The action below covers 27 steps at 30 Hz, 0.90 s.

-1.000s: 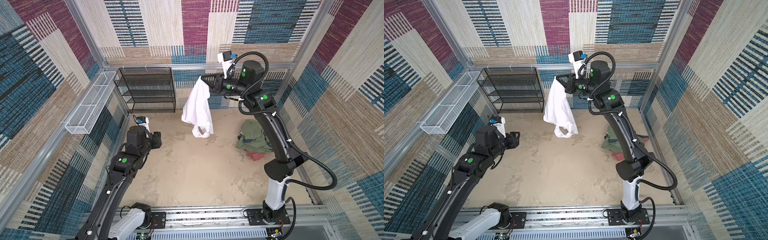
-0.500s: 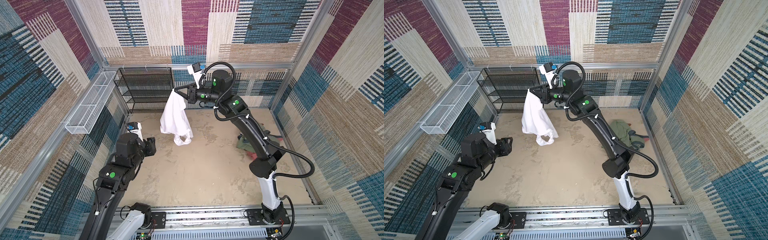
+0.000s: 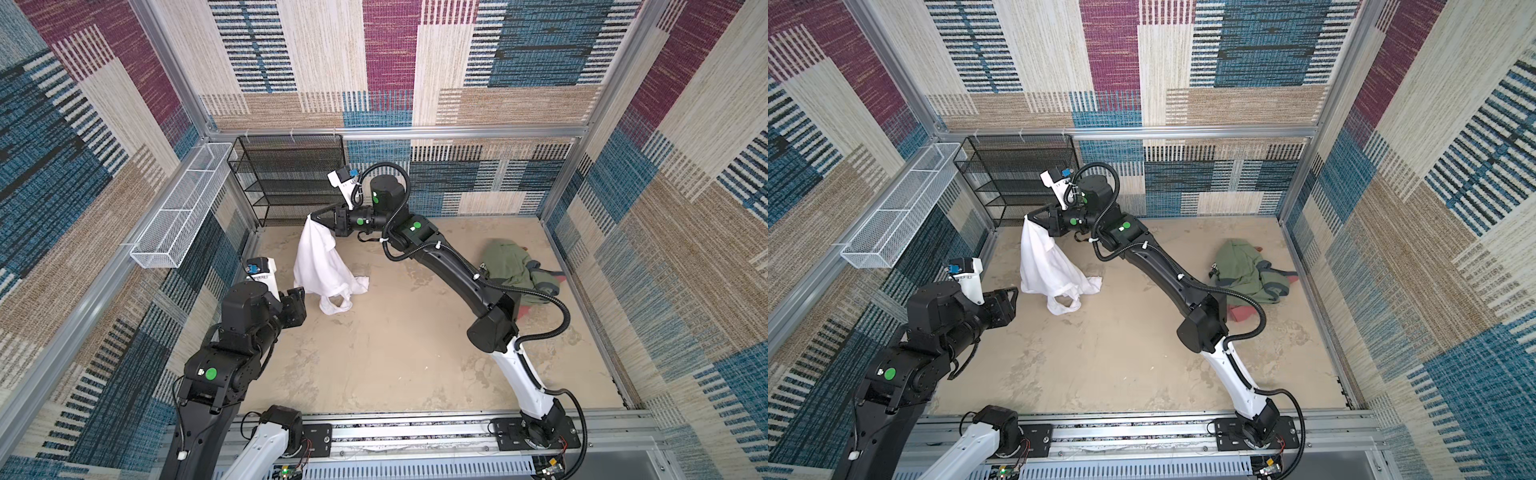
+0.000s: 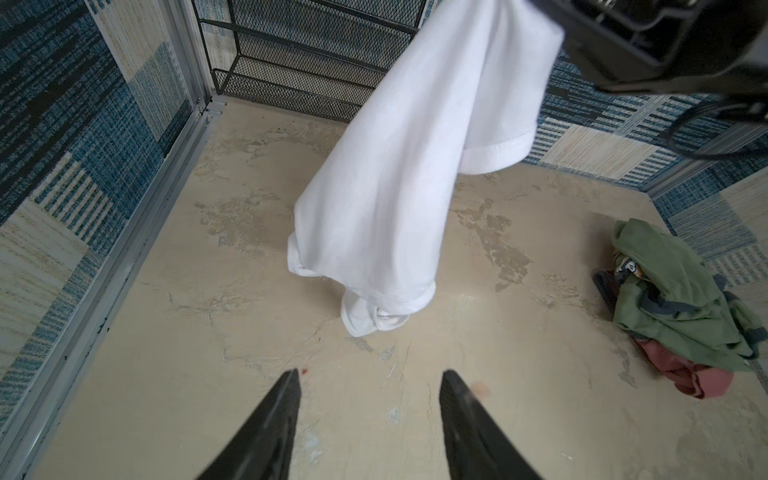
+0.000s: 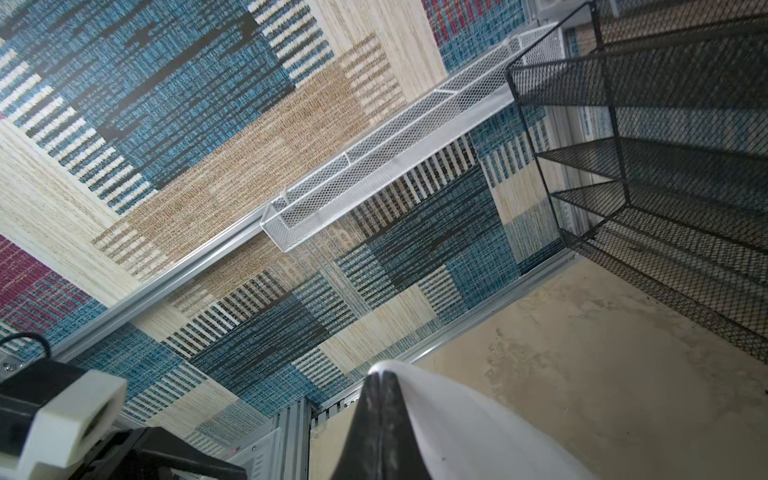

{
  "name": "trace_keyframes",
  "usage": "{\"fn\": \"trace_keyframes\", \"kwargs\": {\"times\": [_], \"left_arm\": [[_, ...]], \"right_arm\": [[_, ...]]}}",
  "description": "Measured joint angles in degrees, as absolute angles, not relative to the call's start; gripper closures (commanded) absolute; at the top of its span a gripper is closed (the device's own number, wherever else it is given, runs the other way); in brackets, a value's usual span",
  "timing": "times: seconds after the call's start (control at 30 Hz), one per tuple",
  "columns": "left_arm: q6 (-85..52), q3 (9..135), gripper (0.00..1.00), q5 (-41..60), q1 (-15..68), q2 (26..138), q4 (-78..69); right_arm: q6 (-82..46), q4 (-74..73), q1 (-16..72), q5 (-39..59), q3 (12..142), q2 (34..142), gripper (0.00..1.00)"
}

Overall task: Pick out a specific cloth from the pile
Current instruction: 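Carry the white cloth with the right gripper toward the left gripper, then lower the white cloth to the floor and open the right gripper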

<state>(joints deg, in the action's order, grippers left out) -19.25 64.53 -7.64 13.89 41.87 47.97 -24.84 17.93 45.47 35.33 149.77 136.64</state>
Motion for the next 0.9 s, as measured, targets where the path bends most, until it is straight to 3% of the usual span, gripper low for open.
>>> {"fn": "trace_keyframes", "kwargs": {"times": [0.33, 0.6, 0.7, 0.77, 0.9], "left_arm": [[-19.1, 64.0, 0.42, -7.6, 13.9, 41.0, 49.1], [-19.1, 63.5, 0.42, -7.6, 13.9, 41.6, 49.2], [-19.1, 63.5, 0.42, -7.6, 13.9, 41.8, 49.2], [-19.2, 63.3, 0.42, -7.6, 13.9, 41.9, 49.1], [-19.3, 62.8, 0.42, -7.4, 13.9, 42.5, 49.0]], "right_arm": [[-28.6, 13.4, 48.4, 34.7, 149.9, 145.3, 1.00], [-30.5, 12.6, 51.0, 35.1, 149.9, 149.8, 0.93], [-31.2, 12.3, 51.4, 35.6, 149.9, 150.8, 0.84], [-31.4, 12.3, 51.5, 35.7, 149.9, 151.2, 0.72], [-31.4, 12.2, 51.9, 36.0, 149.4, 151.3, 0.63]]}}
